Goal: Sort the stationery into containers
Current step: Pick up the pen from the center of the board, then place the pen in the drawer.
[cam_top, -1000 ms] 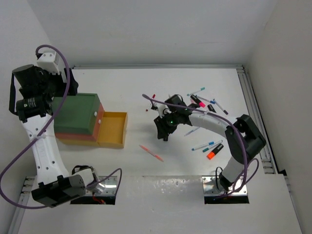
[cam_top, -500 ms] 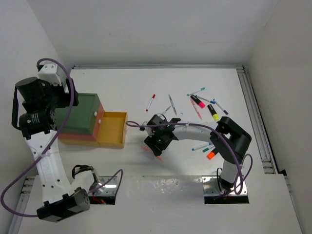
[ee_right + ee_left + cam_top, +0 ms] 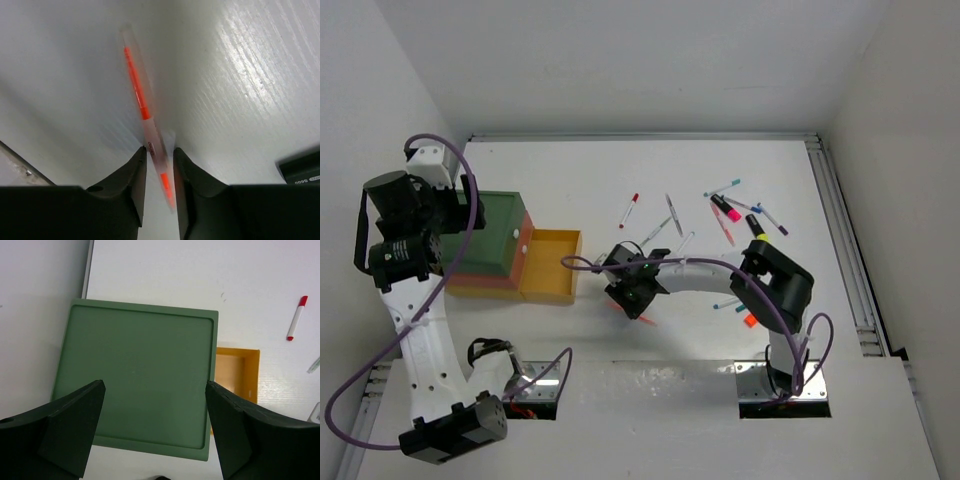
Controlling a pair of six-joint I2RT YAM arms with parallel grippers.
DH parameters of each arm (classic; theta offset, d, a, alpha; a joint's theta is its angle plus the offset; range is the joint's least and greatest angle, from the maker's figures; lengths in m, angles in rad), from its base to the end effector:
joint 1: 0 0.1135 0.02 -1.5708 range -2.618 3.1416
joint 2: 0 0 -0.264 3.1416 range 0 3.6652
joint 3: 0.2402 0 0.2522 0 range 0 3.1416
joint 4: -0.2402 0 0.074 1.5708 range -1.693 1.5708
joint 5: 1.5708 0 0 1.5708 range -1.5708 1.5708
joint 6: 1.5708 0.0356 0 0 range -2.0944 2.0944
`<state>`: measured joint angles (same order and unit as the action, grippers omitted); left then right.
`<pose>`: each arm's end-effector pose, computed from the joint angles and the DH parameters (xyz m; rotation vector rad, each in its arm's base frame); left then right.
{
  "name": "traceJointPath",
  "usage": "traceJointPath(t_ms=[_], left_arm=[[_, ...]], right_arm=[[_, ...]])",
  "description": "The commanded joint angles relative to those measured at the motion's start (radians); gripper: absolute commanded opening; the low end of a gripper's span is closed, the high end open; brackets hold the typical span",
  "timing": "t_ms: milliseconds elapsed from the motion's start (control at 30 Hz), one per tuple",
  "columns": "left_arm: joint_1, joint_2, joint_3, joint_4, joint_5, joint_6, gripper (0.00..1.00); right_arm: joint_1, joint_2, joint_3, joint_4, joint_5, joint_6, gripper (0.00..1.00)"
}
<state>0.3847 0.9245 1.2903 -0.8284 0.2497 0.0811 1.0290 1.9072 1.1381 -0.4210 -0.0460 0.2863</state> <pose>0.1566 0.0539 0.4195 -0.1498 2.0127 0.0416 0.1871 0.3141 0.1337 -1.0433 2.6444 0.3866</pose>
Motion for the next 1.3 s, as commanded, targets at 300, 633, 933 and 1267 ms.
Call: traceJointPath(t_ms=[300,633,933,1267], left_arm=[[0.0,-0.009,-0.023,0.051,-0.001,-0.069,0.89],[0.003,0.027,-0.029,0.087,-0.026,-0.119,0.89],[0.005,0.022,-0.054,0.089,-0.078,-0.109,0.89],[0.011,0.031,-0.071,0.092,-0.069,-0.116,0.92]], right_arm=[[-0.009,-0.032,0.075,-0.05,0.089,-0.012,0.0],[-0.121,-0.071,0.339,0.054,-0.201,0.324,0.0],[-0.093,0.133,0.644,0.057,-0.166,0.511,0.0],[-0.067,0.317,0.753,0.136,-0.153,0.568,0.0]])
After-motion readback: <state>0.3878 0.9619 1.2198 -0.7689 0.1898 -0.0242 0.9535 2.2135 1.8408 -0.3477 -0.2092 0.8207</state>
